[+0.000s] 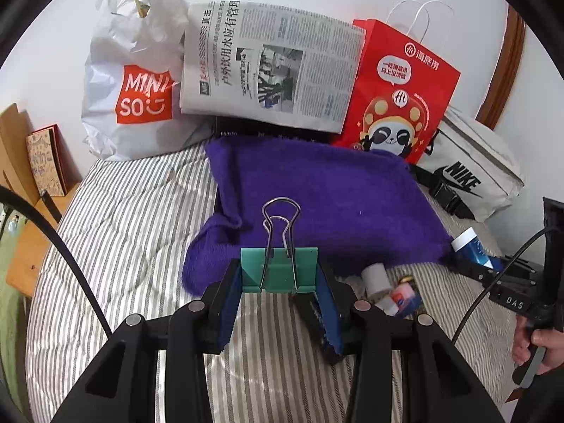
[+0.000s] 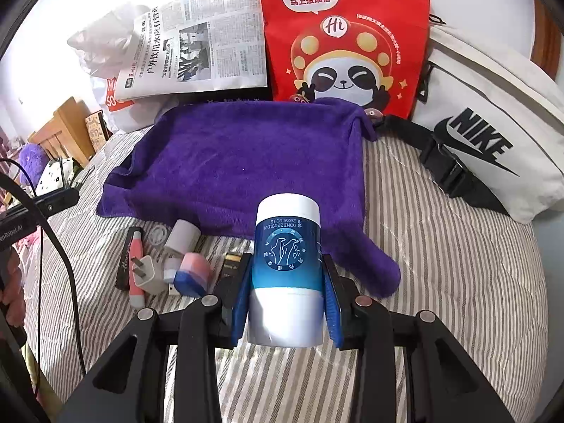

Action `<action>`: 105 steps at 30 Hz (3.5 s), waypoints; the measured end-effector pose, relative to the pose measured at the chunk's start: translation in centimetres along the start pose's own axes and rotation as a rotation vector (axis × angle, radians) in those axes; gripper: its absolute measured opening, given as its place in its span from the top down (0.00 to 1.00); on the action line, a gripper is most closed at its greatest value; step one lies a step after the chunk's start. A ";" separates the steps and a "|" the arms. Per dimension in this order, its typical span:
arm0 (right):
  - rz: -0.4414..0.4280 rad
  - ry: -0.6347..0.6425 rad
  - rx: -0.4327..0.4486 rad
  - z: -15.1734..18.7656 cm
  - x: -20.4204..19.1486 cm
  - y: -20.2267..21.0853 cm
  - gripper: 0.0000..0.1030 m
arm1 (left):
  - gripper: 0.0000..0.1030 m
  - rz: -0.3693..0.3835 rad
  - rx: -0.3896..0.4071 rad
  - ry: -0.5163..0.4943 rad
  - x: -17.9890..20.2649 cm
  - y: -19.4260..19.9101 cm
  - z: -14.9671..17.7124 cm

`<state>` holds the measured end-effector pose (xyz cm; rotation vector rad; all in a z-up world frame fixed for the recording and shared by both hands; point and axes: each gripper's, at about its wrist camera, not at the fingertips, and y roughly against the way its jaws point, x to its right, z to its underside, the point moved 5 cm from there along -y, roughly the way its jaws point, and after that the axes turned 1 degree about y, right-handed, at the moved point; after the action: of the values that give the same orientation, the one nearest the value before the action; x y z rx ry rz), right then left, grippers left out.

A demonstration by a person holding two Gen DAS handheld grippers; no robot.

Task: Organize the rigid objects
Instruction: 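Carry the clip onto the purple towel and release it while the right tool sets the bottle there, then grasp the black Horizon pen with the left tool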

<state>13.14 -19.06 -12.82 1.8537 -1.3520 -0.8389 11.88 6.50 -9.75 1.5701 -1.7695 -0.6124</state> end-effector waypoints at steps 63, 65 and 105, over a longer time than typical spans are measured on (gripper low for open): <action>0.057 0.022 -0.122 -12.5 2.3 -16.1 0.64 | 0.62 -0.107 -0.195 -0.115 -0.6 -18.4 -8.3; 0.053 0.032 -0.123 -12.8 2.0 -16.6 0.64 | 0.62 -0.122 -0.198 -0.127 -0.4 -18.4 -8.2; 0.009 -0.091 0.001 0.6 -0.4 3.1 0.42 | 0.46 -0.025 -0.296 -0.094 2.3 -5.8 5.8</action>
<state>10.92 -19.44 -10.60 1.8283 -1.4153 -0.9280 11.28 2.78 -17.35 1.3801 -1.6404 -0.9283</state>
